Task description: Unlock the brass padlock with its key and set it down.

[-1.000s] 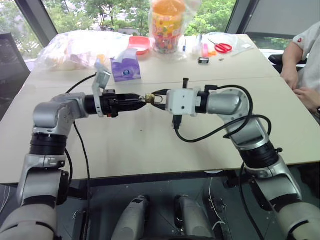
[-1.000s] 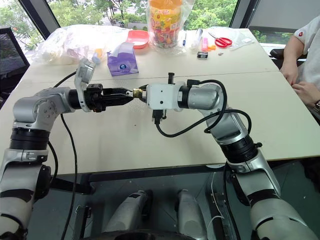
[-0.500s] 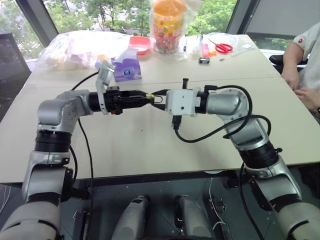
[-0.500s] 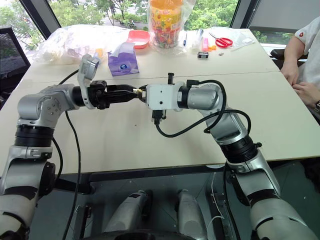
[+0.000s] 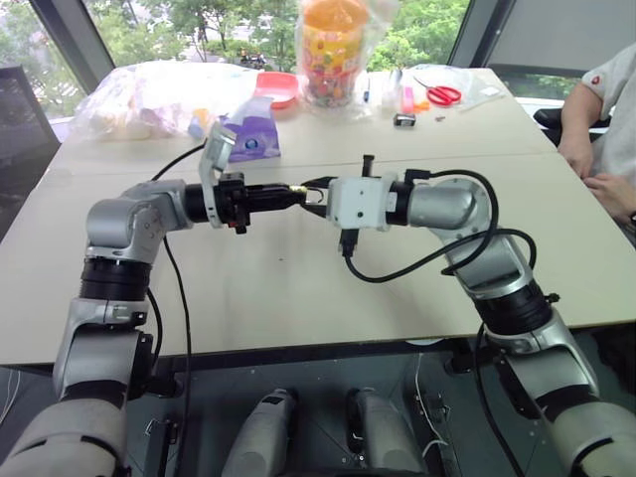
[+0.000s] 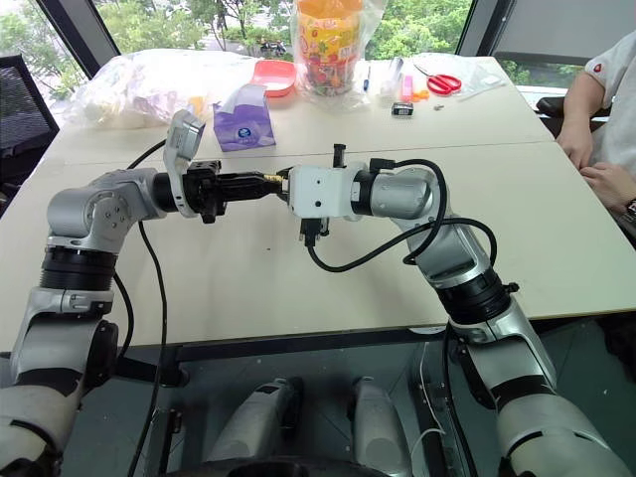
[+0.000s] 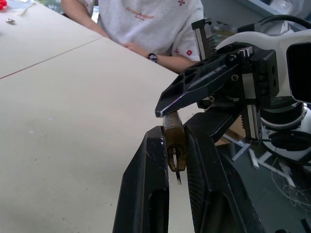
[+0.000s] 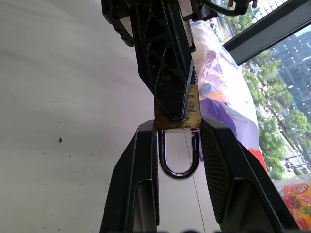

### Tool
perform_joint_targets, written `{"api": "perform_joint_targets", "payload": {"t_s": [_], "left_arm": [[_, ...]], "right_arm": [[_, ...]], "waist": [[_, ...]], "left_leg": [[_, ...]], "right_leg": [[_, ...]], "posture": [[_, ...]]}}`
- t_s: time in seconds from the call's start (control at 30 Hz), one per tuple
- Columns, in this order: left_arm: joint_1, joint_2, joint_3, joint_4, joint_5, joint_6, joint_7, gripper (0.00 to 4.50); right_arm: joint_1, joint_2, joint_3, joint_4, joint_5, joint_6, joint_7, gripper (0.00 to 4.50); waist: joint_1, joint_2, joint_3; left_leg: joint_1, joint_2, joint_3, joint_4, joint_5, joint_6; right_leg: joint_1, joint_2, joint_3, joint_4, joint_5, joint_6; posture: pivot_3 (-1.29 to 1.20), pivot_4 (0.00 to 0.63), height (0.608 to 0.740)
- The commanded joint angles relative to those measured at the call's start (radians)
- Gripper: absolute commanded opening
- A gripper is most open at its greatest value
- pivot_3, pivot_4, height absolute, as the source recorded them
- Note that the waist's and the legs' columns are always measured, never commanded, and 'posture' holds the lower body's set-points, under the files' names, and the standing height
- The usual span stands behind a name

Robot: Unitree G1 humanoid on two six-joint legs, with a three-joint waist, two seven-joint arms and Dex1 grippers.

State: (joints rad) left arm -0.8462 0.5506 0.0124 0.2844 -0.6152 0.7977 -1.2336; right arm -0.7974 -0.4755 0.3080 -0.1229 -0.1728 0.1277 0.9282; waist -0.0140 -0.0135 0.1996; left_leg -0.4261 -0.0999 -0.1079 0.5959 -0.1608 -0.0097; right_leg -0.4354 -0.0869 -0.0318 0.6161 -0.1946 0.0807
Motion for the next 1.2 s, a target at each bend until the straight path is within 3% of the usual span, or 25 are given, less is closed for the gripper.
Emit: {"api": "perform_joint_targets", "payload": {"t_s": [0.03, 0.13, 0.37, 0.7, 1.2], "left_arm": [[-0.021, 0.008, 0.018, -0.022, 0.003, -0.015, 0.012, 0.0], [-0.007, 0.01, 0.043, -0.046, -0.028, 0.015, 0.018, 0.0], [0.021, 0.018, 0.051, -0.082, -0.047, 0.032, 0.019, 0.0], [0.039, 0.003, 0.059, -0.123, -0.074, 0.04, 0.038, 0.0], [0.061, 0.043, 0.074, -0.225, -0.12, 0.063, 0.044, 0.0]], "right_arm": [[-0.011, -0.021, -0.028, -0.049, 0.014, 0.013, -0.002, 2.04], [0.032, -0.046, -0.086, -0.1, 0.022, 0.086, -0.036, 3.46], [0.057, 0.076, -0.269, -0.285, 0.28, 0.464, -0.129, 3.46], [0.077, 0.067, -0.193, -0.257, 0.28, 0.453, -0.193, 3.46], [0.106, 0.007, -0.16, -0.182, 0.312, 0.412, -0.144, 3.46]], "waist": [[0.0, 0.0, 0.0], [0.003, 0.0, 0.0], [-0.003, 0.0, 0.0], [0.001, 0.0, 0.0], [0.0, 0.0, 0.0]], "left_leg": [[0.0, 0.0, 0.0, 0.0, 0.0, 0.0], [0.0, 0.0, 0.0, 0.0, 0.0, 0.0], [0.0, 0.001, 0.0, 0.0, 0.0, 0.0], [0.0, 0.001, 0.0, 0.0, 0.0, 0.0], [0.0, 0.001, 0.001, 0.0, 0.0, 0.0]], "right_leg": [[0.0, 0.0, 0.0, 0.0, 0.0, 0.0], [0.0, 0.0, 0.0, 0.0, 0.0, 0.0], [-0.001, 0.0, 0.0, 0.001, 0.0, 0.0], [0.0, 0.0, 0.0, 0.0, -0.001, -0.004], [0.0, 0.0, 0.0, 0.0, -0.001, -0.004]], "posture": [[0.0, 0.15, 0.74], [0.0, 0.15, 0.74], [0.0, 0.15, 0.74], [0.0, 0.15, 0.74], [0.0, 0.15, 0.74]]}}
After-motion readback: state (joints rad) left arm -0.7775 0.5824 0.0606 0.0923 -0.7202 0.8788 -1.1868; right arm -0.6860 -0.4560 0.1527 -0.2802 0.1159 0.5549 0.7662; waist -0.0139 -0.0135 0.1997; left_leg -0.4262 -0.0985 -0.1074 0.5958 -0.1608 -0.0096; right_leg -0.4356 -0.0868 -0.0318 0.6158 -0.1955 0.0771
